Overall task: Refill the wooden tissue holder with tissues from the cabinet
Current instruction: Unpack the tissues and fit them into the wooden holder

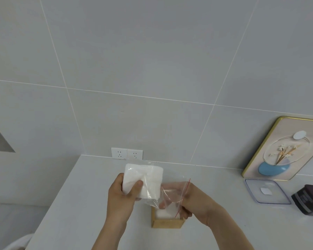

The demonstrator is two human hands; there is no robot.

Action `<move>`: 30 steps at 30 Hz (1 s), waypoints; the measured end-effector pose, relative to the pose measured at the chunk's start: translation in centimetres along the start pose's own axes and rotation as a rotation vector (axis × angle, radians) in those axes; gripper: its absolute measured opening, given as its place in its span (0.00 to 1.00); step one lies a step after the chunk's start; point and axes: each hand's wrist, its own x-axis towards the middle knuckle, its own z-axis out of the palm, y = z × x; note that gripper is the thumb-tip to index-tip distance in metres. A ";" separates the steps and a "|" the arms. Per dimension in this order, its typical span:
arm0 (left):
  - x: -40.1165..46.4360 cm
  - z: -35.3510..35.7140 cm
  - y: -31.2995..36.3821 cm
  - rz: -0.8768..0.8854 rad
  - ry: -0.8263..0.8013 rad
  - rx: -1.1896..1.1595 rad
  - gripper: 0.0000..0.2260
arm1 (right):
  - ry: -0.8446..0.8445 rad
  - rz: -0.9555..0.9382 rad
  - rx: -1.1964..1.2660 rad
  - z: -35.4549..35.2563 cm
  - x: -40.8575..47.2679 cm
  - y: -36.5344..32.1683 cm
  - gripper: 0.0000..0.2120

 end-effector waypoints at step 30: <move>2.8 -7.4 -5.4 -0.276 0.044 -0.185 0.09 | 0.400 0.189 0.180 5.8 5.7 1.9 0.09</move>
